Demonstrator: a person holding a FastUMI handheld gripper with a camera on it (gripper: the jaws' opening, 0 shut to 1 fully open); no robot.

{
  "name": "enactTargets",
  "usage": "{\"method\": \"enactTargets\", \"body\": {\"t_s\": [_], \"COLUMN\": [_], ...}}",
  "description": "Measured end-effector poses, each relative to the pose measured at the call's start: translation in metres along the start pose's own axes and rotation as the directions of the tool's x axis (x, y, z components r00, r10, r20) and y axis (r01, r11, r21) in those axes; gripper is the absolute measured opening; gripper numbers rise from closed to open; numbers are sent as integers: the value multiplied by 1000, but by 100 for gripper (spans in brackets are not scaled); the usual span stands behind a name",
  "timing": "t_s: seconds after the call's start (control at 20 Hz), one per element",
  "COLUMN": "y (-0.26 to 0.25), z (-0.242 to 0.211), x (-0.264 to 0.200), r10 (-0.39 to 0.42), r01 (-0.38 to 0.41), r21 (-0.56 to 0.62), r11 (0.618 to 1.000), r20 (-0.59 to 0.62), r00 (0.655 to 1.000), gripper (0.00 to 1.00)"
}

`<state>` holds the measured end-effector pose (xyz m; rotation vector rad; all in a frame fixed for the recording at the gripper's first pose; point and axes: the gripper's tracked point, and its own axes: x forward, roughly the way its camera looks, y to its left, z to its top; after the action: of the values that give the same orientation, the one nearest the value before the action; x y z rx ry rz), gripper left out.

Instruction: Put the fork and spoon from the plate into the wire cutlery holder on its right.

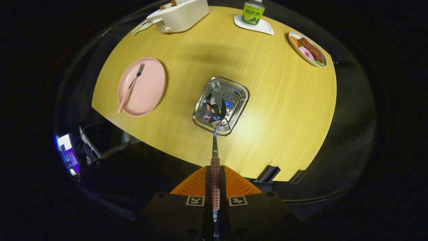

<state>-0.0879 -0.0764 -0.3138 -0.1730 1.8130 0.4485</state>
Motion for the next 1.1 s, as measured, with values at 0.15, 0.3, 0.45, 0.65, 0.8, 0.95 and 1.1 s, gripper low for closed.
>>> {"method": "enactTargets", "body": {"t_s": [0.15, 0.3, 0.45, 0.65, 0.8, 0.95, 1.1], "y": [-6, -9, -10, -8, -11, -11, -11], "z": [9, 18, 29, 44, 47, 52, 62], "x": [6, 15, 22, 29, 31, 28, 18], "r10": [1, -3, -5, 7, 4, 18, 47], "r01": [-2, 7, 14, 5, 7, -7, -37], "r21": [-3, 19, 36, 46, 47, 54, 79], "r11": [1000, 1000, 999, 999, 999, 999, 996], "r20": [-101, -193, -237, -244, -241, -209, -126], "r00": [995, 981, 971, 970, 970, 978, 991], "gripper": [11, 11, 11, 12, 15, 16, 17]}}
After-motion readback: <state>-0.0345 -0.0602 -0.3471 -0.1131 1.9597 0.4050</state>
